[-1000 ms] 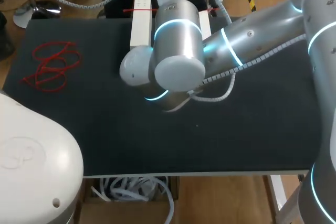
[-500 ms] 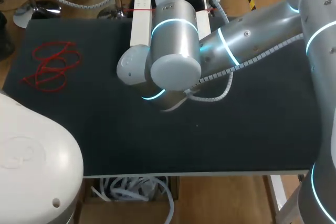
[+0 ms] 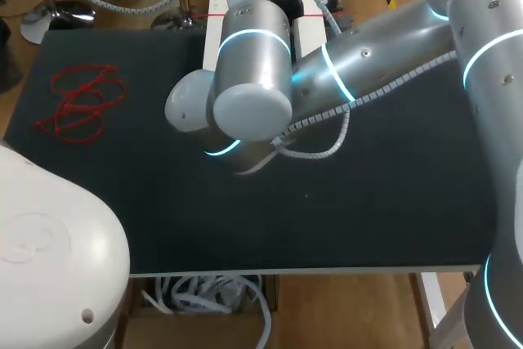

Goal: Grab the tape and strap the tape.

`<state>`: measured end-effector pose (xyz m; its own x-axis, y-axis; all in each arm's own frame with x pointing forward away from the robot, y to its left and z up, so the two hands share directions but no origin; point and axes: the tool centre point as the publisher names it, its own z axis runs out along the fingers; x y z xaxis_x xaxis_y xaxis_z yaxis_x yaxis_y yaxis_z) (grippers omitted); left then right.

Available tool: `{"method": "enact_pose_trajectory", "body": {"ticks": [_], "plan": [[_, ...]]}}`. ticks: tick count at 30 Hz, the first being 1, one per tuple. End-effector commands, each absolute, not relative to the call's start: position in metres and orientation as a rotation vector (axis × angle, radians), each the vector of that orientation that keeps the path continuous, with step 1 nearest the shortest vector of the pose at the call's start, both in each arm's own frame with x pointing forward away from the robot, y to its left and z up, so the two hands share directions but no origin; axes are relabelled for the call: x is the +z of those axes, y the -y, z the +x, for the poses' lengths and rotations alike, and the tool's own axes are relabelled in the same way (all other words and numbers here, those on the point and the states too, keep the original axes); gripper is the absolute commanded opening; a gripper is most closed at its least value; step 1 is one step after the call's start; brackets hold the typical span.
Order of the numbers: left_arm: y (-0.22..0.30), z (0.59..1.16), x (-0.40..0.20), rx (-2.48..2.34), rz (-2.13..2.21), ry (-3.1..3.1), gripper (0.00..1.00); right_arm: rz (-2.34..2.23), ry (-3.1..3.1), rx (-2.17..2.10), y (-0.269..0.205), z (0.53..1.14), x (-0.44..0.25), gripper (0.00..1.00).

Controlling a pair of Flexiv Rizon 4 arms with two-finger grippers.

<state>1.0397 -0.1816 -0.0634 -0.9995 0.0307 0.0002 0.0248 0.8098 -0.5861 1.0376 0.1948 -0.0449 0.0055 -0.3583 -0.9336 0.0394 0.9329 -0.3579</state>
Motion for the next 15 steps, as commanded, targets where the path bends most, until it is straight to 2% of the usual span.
{"method": "enact_pose_trajectory", "body": {"ticks": [1, 15], "plan": [[0.1822, 1.0388, -0.0624, 0.961, -0.044, 2.981, 0.00, -0.250, -1.539, -0.335, -0.2049, 1.0379, -0.0475, 0.00], [0.1822, 1.0388, -0.0624, 0.961, -0.044, 2.981, 0.00, -0.256, -1.535, -0.354, -0.2098, 1.0424, -0.0510, 0.00]]}}
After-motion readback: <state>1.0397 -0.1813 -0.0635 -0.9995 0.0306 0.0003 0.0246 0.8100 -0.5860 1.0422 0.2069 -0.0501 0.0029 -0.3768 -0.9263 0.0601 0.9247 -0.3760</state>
